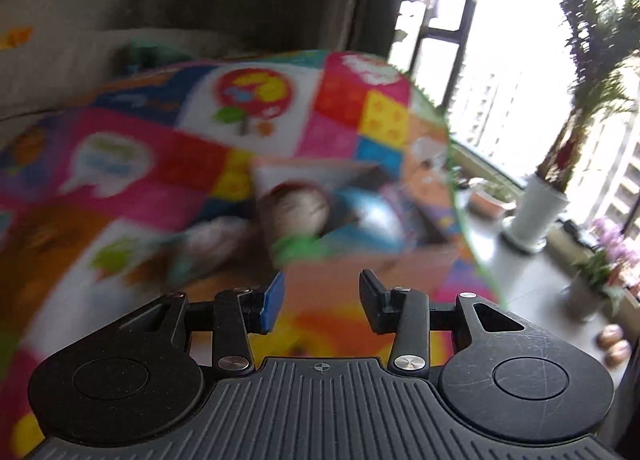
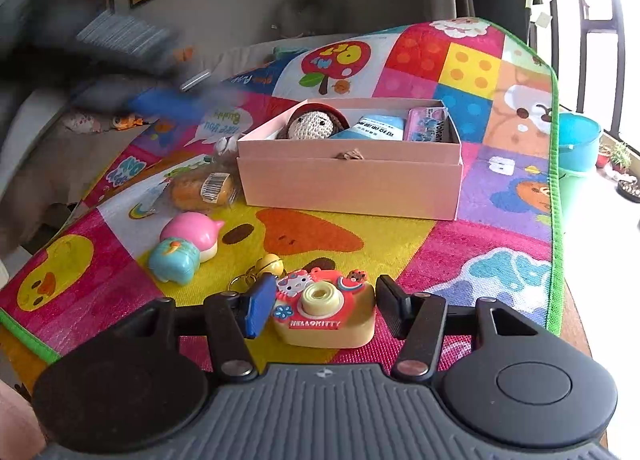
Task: Organize objects
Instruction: 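Lower the Hello Kitty toy into the box with right tool while left moves toward the bread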
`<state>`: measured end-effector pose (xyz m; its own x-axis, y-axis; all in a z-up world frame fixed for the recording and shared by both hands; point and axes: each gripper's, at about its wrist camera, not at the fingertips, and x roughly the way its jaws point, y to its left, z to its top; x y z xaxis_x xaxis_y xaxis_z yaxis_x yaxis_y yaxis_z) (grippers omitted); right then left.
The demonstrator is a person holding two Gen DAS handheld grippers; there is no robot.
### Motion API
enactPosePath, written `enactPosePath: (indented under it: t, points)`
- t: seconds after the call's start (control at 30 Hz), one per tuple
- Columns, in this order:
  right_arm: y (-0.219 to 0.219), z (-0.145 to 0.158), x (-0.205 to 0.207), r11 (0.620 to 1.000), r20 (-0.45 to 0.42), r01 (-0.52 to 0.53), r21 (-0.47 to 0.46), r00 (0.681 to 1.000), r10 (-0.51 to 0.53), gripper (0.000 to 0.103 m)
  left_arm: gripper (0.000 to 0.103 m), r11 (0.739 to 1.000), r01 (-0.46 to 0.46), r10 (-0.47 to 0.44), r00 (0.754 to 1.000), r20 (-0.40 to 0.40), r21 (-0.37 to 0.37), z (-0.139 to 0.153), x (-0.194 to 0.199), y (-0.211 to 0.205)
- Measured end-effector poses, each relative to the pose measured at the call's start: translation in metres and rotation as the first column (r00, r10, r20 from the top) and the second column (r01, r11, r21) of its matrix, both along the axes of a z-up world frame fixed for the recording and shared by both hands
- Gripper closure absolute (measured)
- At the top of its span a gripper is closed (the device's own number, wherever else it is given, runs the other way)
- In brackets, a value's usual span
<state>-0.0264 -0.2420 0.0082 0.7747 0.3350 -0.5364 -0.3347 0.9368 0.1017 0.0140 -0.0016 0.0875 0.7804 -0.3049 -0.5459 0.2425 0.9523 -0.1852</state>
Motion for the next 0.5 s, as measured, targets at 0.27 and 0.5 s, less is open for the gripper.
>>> enactPosePath:
  t: [0.27,0.5]
  points:
    - [-0.016,0.04,0.027,1.0,-0.107,0.002,0.03,0.994,0.002,0.066,0.058,0.989,-0.102,0.089,0.989,-0.115,-0.109,-0.04,-0.043,0.072]
    - [0.006,0.043,0.011,0.984,-0.076,-0.079,-0.162,0.995,0.068,0.03,0.058,0.985,-0.066,0.05,0.994,-0.099,-0.161,-0.04,-0.046,0.072]
